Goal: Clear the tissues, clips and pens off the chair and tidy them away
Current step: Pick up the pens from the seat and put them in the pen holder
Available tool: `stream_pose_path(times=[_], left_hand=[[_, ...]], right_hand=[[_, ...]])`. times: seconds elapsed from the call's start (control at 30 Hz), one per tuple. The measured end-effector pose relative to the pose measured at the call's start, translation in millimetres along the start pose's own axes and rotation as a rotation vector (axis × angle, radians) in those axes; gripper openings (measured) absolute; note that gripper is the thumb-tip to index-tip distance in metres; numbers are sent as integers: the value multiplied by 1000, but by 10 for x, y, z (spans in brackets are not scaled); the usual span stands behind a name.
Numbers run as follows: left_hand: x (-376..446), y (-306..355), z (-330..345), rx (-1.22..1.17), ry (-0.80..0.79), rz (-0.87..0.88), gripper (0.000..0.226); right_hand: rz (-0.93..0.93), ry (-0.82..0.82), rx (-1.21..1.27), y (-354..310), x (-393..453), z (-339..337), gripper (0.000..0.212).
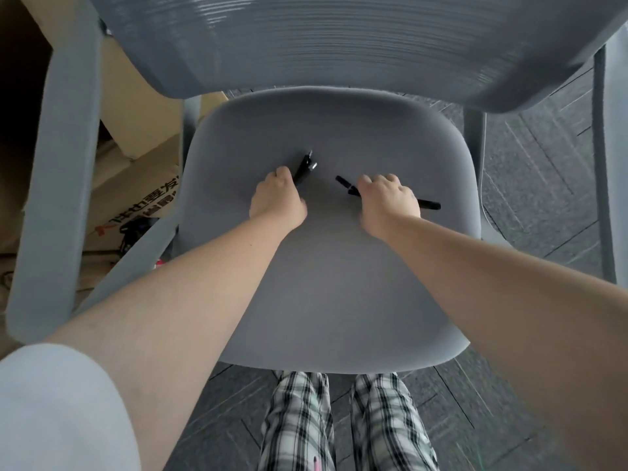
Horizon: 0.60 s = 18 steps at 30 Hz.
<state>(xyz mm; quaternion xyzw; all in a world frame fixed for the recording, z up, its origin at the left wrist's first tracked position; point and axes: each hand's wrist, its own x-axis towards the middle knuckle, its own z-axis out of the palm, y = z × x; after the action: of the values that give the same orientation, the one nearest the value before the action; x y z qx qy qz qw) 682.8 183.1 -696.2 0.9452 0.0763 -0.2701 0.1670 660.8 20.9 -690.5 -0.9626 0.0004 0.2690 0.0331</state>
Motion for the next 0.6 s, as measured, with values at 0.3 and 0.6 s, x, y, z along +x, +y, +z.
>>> stream_pose_path(times=[0.3,0.6], left_hand=[[-446,-93,-299,-88,-37,-145,17],[-1414,-200,-1013,-342,209,-143,21]], right_hand=[[-20,-108,69,-19,-401,-202,9],[-111,-204,336,-209,-915,-953,12]])
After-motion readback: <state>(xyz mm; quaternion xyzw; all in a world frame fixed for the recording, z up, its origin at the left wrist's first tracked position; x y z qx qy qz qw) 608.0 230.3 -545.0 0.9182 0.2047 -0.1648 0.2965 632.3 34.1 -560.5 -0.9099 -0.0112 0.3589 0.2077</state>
